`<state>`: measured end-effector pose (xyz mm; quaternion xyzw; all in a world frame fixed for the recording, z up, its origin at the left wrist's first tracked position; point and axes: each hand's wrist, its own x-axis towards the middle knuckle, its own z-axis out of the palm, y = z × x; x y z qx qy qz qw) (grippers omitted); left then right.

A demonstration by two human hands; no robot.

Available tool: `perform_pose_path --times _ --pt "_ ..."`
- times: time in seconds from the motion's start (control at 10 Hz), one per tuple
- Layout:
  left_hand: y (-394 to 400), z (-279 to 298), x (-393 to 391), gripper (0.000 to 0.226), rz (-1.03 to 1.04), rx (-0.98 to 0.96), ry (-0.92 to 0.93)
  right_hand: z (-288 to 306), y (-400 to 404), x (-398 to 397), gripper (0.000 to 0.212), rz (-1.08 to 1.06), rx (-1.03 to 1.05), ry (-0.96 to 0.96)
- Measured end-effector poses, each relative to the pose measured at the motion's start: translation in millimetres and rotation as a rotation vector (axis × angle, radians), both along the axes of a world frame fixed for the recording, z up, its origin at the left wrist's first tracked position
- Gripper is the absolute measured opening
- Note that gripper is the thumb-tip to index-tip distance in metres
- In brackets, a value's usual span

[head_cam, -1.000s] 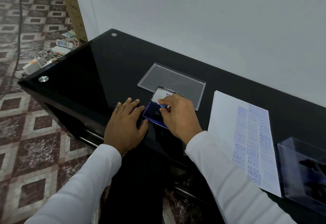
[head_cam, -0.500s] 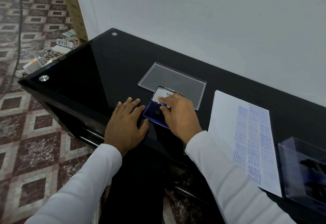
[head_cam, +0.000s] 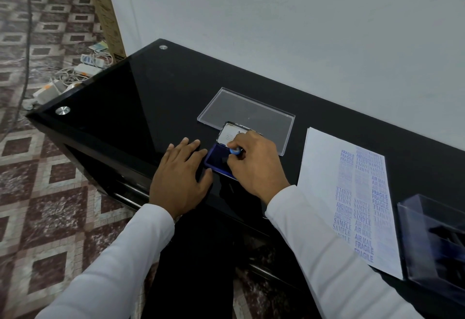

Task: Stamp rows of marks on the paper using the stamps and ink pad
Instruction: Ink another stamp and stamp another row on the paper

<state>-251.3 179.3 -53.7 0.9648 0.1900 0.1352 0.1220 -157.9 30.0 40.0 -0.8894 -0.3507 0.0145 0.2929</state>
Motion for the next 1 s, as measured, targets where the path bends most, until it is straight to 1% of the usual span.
perform_pose_path --times 0.1,0.2,0.3,0.5,0.6,0.7,0.8,1.0 --pt "0.3 -0.3 -0.1 0.061 -0.003 0.003 0.002 -0.8 1.0 0.0 0.020 0.003 0.001 -0.003" --pt "0.5 -1.6 0.0 0.060 0.001 0.009 0.001 -4.3 1.1 1.1 0.025 0.006 0.027 -0.037" --pt "-0.2 -2.0 -0.6 0.060 0.003 0.011 -0.005 -7.4 0.5 2.5 0.027 0.007 0.008 -0.076" --pt "0.1 -0.6 -0.4 0.062 -0.004 0.000 -0.001 -10.2 2.3 4.5 0.030 0.008 -0.003 -0.075" --pt "-0.4 -0.3 -0.4 0.061 0.004 0.007 -0.001 -9.2 1.1 4.0 0.029 0.004 0.022 -0.048" --pt "0.3 -0.9 -0.2 0.060 0.003 0.005 0.001 -7.5 0.4 2.0 0.022 0.010 0.032 -0.012" --pt "0.6 -1.7 -0.7 0.060 -0.003 0.008 -0.005 -5.7 0.1 -1.0 0.013 0.022 0.021 -0.023" --pt "0.9 -2.3 -0.8 0.059 0.000 0.015 -0.005 -9.1 1.1 -0.7 0.013 0.027 0.028 -0.034"
